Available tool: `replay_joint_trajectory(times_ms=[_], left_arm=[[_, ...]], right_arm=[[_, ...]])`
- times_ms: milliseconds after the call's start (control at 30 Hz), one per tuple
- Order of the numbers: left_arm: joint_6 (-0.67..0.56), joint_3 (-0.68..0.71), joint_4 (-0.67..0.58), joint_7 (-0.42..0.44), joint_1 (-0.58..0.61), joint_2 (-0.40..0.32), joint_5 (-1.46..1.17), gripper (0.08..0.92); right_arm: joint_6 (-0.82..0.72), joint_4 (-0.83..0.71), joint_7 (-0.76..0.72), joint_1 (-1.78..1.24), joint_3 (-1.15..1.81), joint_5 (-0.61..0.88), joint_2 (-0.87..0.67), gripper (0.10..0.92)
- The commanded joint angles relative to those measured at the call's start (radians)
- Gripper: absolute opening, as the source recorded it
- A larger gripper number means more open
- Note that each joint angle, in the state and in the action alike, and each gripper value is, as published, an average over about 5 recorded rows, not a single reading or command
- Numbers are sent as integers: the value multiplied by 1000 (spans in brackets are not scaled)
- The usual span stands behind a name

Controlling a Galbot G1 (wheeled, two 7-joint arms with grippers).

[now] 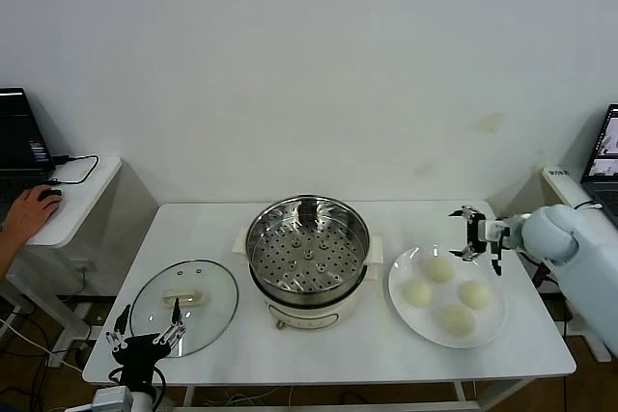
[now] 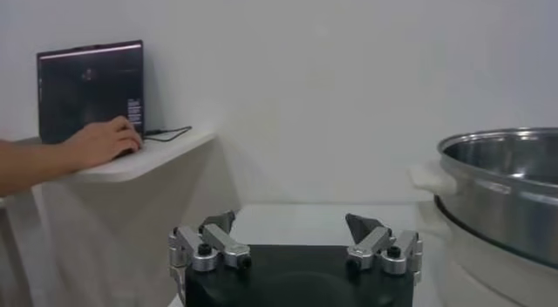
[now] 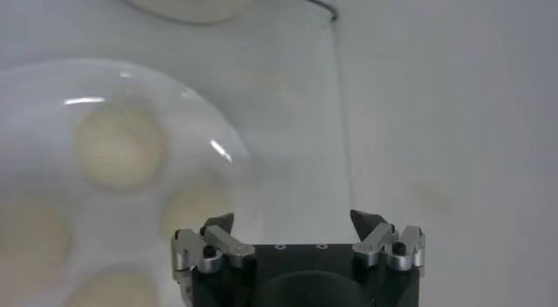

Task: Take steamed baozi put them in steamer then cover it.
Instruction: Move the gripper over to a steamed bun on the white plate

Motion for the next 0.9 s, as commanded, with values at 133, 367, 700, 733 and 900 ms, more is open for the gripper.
replay_joint_trajectory(times_ms=[133, 367, 700, 733, 900], left_arm=[[-12, -27, 5, 1, 1, 5, -5, 823], [-13, -30, 11, 6, 2, 6, -4, 823], [-18, -38, 13, 9, 8, 7, -2, 823], [-18, -38, 13, 9, 8, 7, -2, 823], [-19, -37, 14, 10, 7, 6, 0, 823]], right_arm=[[11, -146, -108, 157, -214, 3, 60, 822], [1, -169, -92, 134, -213, 1, 90, 823], [4, -226, -67, 95, -179, -39, 144, 823], [4, -232, -65, 94, -179, -40, 148, 822], [1, -251, -61, 95, -181, -44, 164, 823]])
